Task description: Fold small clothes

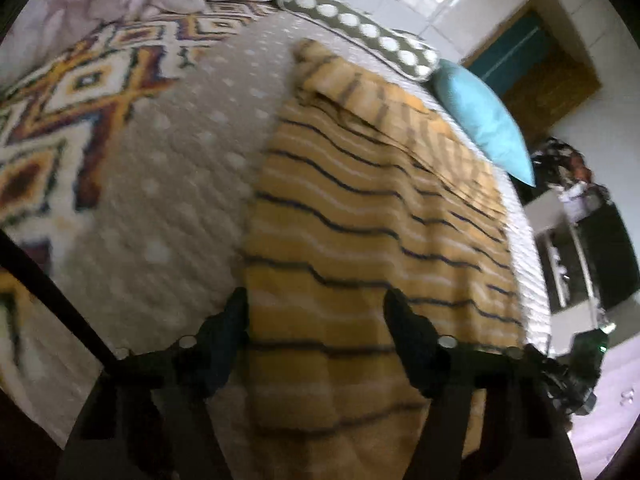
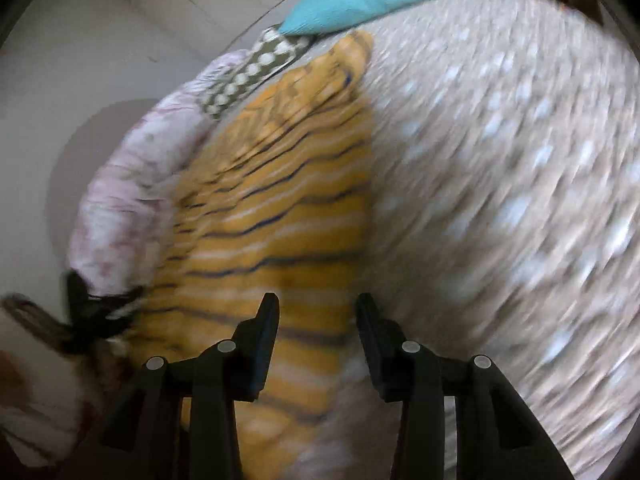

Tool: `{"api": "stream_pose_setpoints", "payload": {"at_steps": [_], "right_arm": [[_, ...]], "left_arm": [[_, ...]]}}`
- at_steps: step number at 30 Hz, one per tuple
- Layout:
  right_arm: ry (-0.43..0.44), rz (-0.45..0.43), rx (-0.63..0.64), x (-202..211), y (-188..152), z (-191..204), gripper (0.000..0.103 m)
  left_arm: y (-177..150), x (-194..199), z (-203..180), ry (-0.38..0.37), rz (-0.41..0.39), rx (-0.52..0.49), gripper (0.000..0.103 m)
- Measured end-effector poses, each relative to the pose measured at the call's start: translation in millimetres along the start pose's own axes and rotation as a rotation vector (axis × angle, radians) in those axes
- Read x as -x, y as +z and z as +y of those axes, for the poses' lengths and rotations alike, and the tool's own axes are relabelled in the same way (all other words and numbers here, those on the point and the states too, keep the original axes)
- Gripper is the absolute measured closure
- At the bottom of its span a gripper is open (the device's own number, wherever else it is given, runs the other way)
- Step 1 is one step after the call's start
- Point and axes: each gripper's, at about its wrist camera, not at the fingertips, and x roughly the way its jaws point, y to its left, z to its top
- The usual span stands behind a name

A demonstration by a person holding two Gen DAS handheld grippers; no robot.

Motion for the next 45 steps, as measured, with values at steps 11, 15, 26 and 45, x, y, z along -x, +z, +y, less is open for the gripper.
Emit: {"api": "stream_pose_setpoints", "payload": {"at_steps": [11, 15, 26, 45], "right_arm": [[0.214, 0.085, -0.061, -14, -49, 14, 0.059], [0.241, 0.109, -0.067, -16, -61, 17, 0.059], [0.109, 0.101, 0.009, -21, -66, 33, 0.094], [0.124, 0.160, 0.320, 47, -99, 78, 0.097]], "left_arm": [[-57, 26, -10, -0.092, -0.031, 0.021, 0.052], [-72, 29, -17, -0.093, -0.033, 0.012, 0.052], [-63, 36, -27, 0.077, -0.045, 0.001, 0.094], [-96, 104, -31, 0.086, -0.121, -0.092, 0.095]]}}
